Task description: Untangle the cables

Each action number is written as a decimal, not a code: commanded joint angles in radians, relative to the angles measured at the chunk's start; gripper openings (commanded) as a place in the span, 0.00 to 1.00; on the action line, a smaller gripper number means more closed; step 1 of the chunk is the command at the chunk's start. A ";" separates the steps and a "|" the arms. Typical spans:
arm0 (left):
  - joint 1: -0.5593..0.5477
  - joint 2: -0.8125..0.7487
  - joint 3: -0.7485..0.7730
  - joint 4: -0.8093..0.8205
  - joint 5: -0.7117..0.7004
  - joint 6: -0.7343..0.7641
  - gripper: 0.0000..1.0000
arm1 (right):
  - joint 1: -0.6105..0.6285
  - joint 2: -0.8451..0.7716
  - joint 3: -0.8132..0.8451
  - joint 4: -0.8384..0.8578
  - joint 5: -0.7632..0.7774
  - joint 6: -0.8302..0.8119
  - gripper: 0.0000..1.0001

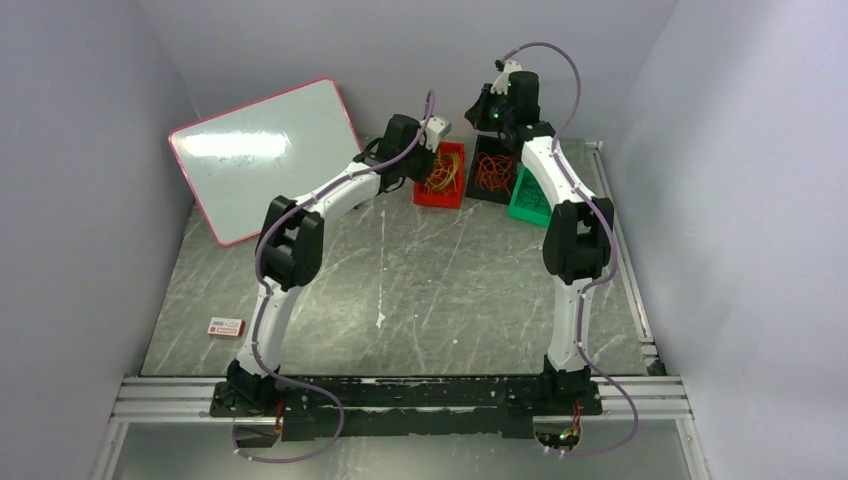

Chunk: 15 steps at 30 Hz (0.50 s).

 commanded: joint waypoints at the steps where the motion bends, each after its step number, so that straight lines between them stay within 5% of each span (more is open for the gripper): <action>1: 0.014 0.041 0.056 -0.034 0.003 -0.015 0.07 | -0.005 0.007 -0.014 0.013 -0.049 0.023 0.00; 5: 0.028 0.019 0.030 -0.035 0.037 -0.017 0.10 | -0.005 0.009 -0.017 0.020 -0.041 0.033 0.00; 10: 0.053 -0.040 -0.023 -0.028 0.121 -0.014 0.40 | -0.006 0.011 -0.001 0.011 -0.028 0.024 0.00; 15: 0.058 -0.096 -0.083 0.004 0.152 -0.009 0.53 | -0.007 0.007 -0.012 0.010 -0.021 0.017 0.00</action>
